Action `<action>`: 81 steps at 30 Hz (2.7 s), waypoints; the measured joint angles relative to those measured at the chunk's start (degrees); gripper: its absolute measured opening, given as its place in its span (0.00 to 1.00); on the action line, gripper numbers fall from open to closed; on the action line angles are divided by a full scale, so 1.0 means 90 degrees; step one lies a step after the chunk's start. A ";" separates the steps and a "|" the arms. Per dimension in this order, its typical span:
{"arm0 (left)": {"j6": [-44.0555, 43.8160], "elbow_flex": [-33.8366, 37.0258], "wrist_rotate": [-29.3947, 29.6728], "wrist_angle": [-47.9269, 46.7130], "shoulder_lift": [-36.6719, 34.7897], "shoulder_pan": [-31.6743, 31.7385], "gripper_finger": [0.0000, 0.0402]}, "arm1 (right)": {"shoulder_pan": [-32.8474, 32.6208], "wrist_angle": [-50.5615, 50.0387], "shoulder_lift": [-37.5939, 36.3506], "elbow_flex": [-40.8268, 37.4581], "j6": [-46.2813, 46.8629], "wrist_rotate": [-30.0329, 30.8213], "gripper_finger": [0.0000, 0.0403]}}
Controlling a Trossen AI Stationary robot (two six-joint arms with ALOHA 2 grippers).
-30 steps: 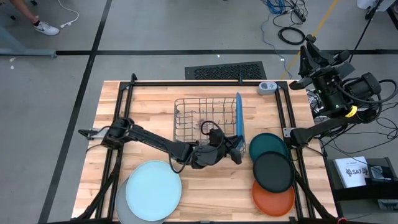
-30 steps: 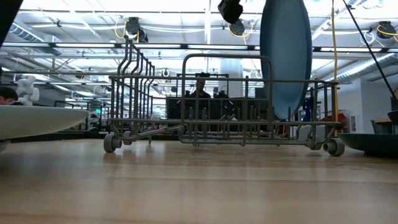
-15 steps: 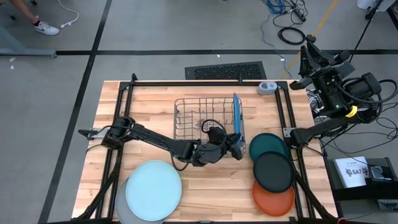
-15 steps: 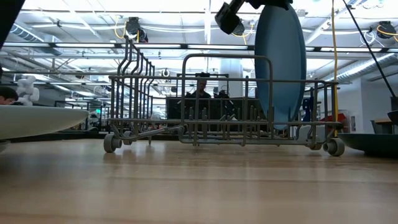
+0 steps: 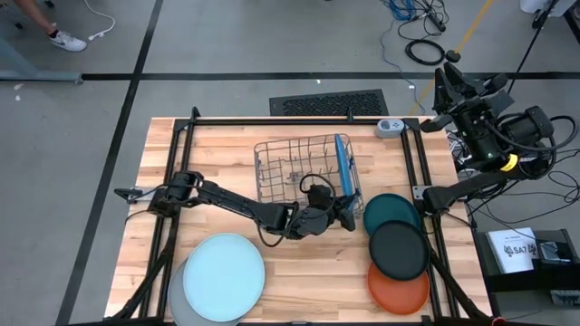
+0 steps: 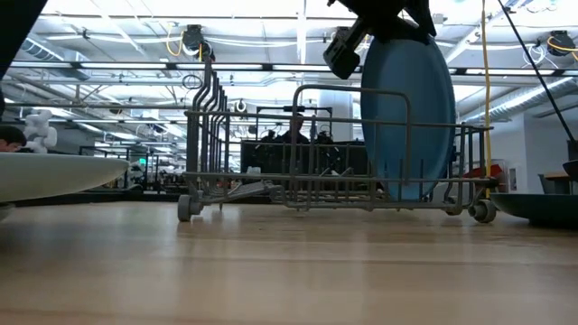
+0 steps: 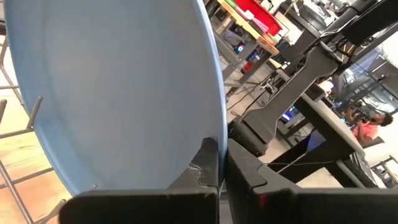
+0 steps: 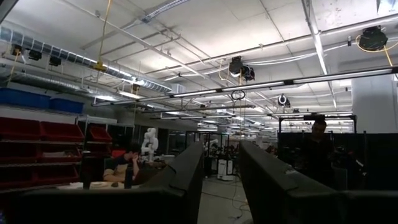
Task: Sort dishes
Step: Put the blue plate into the dish rack, then put the light blue plate into the dish rack
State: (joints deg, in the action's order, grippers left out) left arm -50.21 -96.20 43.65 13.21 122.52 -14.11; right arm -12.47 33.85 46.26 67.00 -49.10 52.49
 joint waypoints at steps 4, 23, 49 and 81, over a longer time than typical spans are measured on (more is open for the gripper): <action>0.0018 0.0000 -0.0228 -0.0011 0.0002 0.0005 0.06 | -0.0001 -0.0015 -0.0002 0.0000 0.0002 0.0000 0.24; 0.0973 0.0012 -0.1580 0.0345 0.0015 -0.0017 0.45 | -0.0001 -0.0160 -0.0002 0.0000 0.0051 0.0021 0.24; 0.3375 0.0007 -0.1872 -0.2384 -0.1837 -0.0738 0.45 | -0.0002 -0.0328 0.0000 0.0000 0.0168 0.0034 0.24; 0.1124 0.0012 -0.2080 -1.0769 -0.2732 -0.2789 0.45 | 0.0000 -0.1517 0.0031 0.0001 0.1132 0.0017 0.24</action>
State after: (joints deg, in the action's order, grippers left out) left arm -40.09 -96.09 24.93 -83.72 97.93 -39.21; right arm -12.47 20.20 46.54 67.01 -38.91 52.64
